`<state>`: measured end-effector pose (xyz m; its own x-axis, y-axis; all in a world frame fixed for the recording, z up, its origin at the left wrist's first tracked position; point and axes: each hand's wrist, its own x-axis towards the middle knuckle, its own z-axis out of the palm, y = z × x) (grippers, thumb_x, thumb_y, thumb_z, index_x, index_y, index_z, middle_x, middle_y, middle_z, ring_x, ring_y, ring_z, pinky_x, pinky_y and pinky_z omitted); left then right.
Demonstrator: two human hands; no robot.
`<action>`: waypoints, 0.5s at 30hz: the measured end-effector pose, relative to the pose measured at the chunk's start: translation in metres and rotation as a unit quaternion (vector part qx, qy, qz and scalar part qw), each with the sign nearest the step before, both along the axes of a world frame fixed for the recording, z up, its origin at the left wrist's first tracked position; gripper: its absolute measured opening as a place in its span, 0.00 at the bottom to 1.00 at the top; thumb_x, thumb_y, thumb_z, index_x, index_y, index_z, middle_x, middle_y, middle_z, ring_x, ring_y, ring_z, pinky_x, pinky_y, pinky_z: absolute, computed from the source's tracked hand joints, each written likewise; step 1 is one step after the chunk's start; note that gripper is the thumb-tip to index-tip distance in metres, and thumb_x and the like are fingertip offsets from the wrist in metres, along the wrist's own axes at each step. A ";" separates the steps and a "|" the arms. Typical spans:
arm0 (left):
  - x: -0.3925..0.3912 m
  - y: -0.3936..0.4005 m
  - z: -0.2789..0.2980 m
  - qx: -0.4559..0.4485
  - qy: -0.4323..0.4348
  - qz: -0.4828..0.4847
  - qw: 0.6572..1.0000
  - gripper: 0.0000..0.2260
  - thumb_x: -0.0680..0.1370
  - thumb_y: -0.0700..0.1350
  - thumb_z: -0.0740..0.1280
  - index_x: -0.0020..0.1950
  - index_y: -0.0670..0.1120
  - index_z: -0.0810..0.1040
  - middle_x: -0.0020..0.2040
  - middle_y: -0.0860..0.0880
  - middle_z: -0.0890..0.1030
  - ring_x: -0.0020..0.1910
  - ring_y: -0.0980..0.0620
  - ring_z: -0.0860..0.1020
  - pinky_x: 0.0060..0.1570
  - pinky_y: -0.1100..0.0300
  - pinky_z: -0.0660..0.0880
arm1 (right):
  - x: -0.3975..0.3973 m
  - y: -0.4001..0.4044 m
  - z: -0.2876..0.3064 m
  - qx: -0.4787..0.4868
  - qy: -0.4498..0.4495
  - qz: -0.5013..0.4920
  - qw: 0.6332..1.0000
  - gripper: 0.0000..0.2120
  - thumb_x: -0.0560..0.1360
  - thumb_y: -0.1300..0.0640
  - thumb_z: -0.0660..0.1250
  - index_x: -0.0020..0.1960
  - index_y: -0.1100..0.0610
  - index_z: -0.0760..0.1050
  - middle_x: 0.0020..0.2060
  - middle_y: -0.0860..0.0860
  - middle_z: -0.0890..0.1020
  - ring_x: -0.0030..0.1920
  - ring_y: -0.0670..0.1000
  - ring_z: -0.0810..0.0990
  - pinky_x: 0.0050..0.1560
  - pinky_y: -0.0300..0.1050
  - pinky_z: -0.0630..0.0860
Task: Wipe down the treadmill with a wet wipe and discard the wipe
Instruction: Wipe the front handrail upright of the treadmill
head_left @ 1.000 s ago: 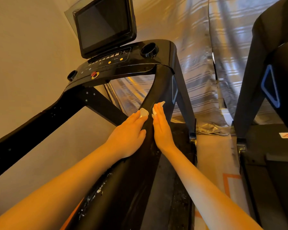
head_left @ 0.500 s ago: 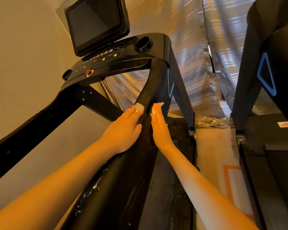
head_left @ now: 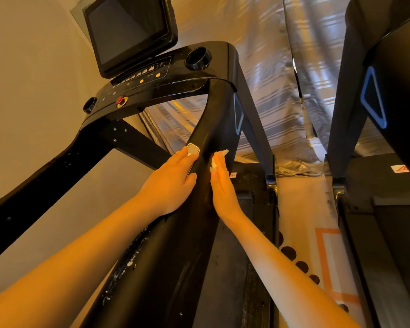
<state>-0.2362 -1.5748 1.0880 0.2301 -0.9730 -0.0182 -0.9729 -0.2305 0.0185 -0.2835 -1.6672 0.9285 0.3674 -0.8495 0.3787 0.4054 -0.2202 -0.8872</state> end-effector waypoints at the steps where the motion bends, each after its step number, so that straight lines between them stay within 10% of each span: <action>1: 0.002 -0.001 -0.002 0.002 0.003 0.004 1.000 0.24 0.85 0.49 0.55 0.80 0.53 0.53 0.81 0.52 0.49 0.79 0.51 0.52 0.75 0.54 0.55 | 0.002 0.002 0.000 0.002 0.005 0.004 1.000 0.22 0.86 0.55 0.49 0.76 0.46 0.46 0.72 0.32 0.53 0.74 0.36 0.52 0.74 0.34 0.50; 6: 0.005 -0.002 -0.005 0.002 -0.010 0.000 1.000 0.24 0.85 0.49 0.55 0.80 0.53 0.52 0.81 0.52 0.49 0.79 0.50 0.53 0.75 0.54 0.56 | 0.003 -0.010 -0.025 0.161 -0.039 0.021 0.986 0.22 0.86 0.58 0.45 0.79 0.55 0.48 0.69 0.40 0.59 0.76 0.45 0.56 0.57 0.18 0.61; 15: 0.005 -0.004 -0.006 0.000 -0.007 0.002 1.000 0.24 0.85 0.50 0.55 0.80 0.54 0.52 0.81 0.53 0.49 0.79 0.50 0.53 0.74 0.53 0.56 | 0.003 0.026 0.001 -0.006 0.039 -0.020 0.999 0.20 0.83 0.43 0.46 0.72 0.35 0.45 0.74 0.34 0.46 0.77 0.38 0.44 0.77 0.44 0.38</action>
